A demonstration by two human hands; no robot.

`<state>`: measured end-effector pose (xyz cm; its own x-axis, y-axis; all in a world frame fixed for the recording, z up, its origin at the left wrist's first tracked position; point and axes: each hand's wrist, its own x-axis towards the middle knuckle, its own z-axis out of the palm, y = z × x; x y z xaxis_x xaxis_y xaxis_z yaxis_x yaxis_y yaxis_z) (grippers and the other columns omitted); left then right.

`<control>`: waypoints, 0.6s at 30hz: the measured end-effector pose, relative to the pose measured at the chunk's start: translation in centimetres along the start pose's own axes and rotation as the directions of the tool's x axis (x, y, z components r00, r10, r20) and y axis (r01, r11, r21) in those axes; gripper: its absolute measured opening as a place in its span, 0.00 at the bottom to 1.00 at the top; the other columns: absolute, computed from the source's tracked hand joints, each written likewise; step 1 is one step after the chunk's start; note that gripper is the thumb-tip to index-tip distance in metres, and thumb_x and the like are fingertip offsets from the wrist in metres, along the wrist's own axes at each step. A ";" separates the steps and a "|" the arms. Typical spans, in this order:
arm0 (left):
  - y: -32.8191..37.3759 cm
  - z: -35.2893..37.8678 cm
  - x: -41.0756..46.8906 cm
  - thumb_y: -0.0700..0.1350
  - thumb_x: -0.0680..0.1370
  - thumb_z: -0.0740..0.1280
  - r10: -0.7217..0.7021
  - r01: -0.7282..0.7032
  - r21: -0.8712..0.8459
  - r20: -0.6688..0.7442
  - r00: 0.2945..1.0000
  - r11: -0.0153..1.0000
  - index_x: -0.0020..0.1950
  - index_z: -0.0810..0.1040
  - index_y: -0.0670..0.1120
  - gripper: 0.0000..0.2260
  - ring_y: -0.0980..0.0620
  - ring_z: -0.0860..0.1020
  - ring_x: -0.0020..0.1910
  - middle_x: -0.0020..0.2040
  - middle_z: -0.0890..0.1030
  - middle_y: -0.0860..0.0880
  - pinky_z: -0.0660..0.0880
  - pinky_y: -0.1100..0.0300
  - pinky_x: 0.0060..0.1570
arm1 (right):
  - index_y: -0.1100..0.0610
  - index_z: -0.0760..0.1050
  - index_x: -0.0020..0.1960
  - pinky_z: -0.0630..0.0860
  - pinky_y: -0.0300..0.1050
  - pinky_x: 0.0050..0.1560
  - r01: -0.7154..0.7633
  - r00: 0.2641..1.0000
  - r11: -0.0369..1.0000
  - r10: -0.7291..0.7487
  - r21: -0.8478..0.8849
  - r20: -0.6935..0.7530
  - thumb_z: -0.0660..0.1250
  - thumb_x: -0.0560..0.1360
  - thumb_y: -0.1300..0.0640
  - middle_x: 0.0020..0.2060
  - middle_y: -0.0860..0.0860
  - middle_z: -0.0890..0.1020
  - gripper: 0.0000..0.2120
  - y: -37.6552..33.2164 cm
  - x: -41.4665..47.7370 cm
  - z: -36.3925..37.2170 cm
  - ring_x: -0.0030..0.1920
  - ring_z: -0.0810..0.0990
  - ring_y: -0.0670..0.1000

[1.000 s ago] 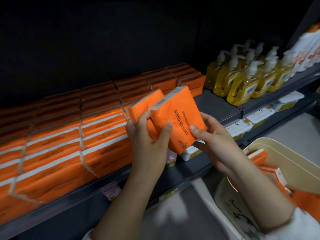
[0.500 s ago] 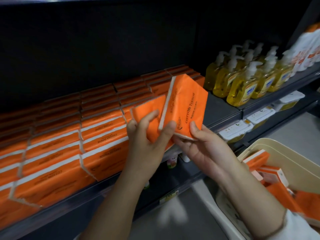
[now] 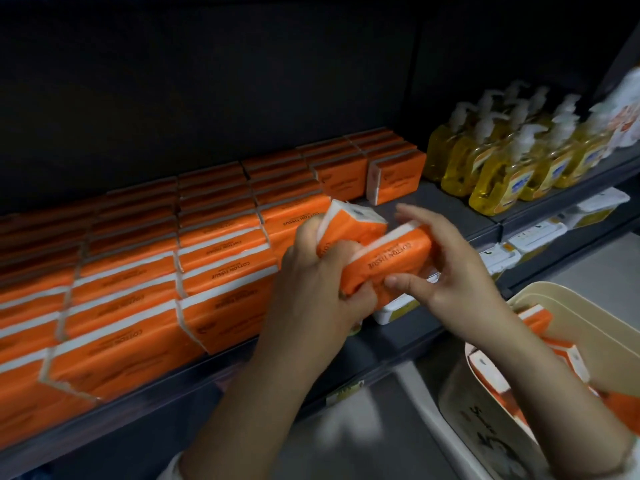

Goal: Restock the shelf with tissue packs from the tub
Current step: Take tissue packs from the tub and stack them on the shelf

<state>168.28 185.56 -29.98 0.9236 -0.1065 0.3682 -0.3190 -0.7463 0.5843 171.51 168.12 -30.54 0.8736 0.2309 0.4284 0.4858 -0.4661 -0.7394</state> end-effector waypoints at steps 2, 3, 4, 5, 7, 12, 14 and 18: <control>0.0 -0.2 0.1 0.55 0.70 0.71 -0.040 0.035 -0.087 -0.052 0.998 0.996 0.59 0.74 0.58 0.19 0.60 0.62 0.64 0.69 0.56 0.58 0.66 0.67 0.59 | 0.38 0.68 0.58 0.73 0.37 0.51 -0.055 0.998 0.997 0.055 0.059 -0.006 0.72 0.64 0.55 0.54 0.39 0.73 0.26 0.6 0.1 -0.1 0.52 0.74 0.38; 0.0 -0.4 0.3 0.57 0.68 0.72 -0.076 0.067 -0.135 -0.066 0.995 0.989 0.62 0.73 0.59 0.23 0.63 0.59 0.63 0.69 0.55 0.60 0.62 0.77 0.56 | 0.39 0.69 0.55 0.74 0.36 0.49 -0.090 0.995 0.991 0.093 0.102 -0.021 0.71 0.64 0.56 0.52 0.39 0.73 0.23 0.8 0.2 -0.2 0.49 0.75 0.39; 0.1 -0.8 0.5 0.60 0.67 0.72 -0.127 0.111 -0.183 -0.077 0.989 0.977 0.64 0.71 0.59 0.27 0.65 0.58 0.62 0.70 0.53 0.59 0.59 0.84 0.51 | 0.41 0.69 0.53 0.74 0.34 0.47 -0.114 0.992 0.984 0.121 0.136 -0.048 0.71 0.64 0.56 0.51 0.38 0.74 0.21 1.0 0.3 -0.3 0.47 0.75 0.38; 0.0 -1.2 0.8 0.62 0.65 0.69 -0.180 0.152 -0.231 -0.105 0.978 0.961 0.66 0.70 0.59 0.30 0.64 0.58 0.62 0.71 0.52 0.56 0.57 0.87 0.46 | 0.42 0.69 0.51 0.73 0.31 0.45 -0.121 0.987 0.981 0.135 0.151 -0.088 0.71 0.64 0.57 0.49 0.38 0.74 0.20 1.2 0.4 -0.5 0.46 0.75 0.36; -0.8 -2.4 1.3 0.58 0.70 0.68 -0.255 0.168 -0.328 -0.242 0.936 0.930 0.66 0.71 0.56 0.25 0.66 0.64 0.57 0.71 0.56 0.48 0.56 0.88 0.44 | 0.46 0.68 0.51 0.71 0.29 0.45 -0.136 0.975 0.981 0.157 0.137 -0.157 0.73 0.66 0.60 0.48 0.40 0.73 0.20 2.1 0.7 -0.5 0.44 0.74 0.34; -3.9 -4.9 1.7 0.37 0.75 0.60 -0.547 0.149 -0.626 -0.512 0.663 0.766 0.58 0.73 0.62 0.21 0.75 0.72 0.45 0.68 0.66 0.51 0.67 0.80 0.39 | 0.45 0.67 0.50 0.71 0.46 0.55 -0.207 0.966 0.977 0.211 0.045 -0.148 0.73 0.65 0.61 0.53 0.53 0.74 0.22 4.0 1.5 1.6 0.51 0.74 0.50; -4.7 -5.2 1.5 0.38 0.75 0.60 -0.625 0.148 -0.720 -0.460 0.631 0.678 0.57 0.74 0.65 0.22 0.67 0.76 0.48 0.67 0.69 0.52 0.71 0.76 0.37 | 0.45 0.66 0.49 0.69 0.43 0.54 -0.196 0.975 0.980 0.197 0.020 -0.106 0.74 0.66 0.66 0.52 0.53 0.73 0.23 4.3 2.2 2.9 0.51 0.73 0.49; -5.4 -5.3 1.6 0.39 0.75 0.61 -0.673 0.184 -0.772 -0.378 0.636 0.608 0.56 0.75 0.67 0.22 0.61 0.79 0.47 0.65 0.72 0.52 0.73 0.72 0.35 | 0.50 0.68 0.52 0.65 0.27 0.51 -0.160 0.986 0.987 0.161 -0.022 0.043 0.72 0.68 0.67 0.52 0.49 0.69 0.21 3.8 4.6 5.8 0.51 0.70 0.45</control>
<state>170.35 192.88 -28.76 0.7217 0.6827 0.1144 -0.1880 0.0342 0.9816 177.52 172.35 -34.44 0.9408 0.1891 0.2811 0.3388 -0.5161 -0.7867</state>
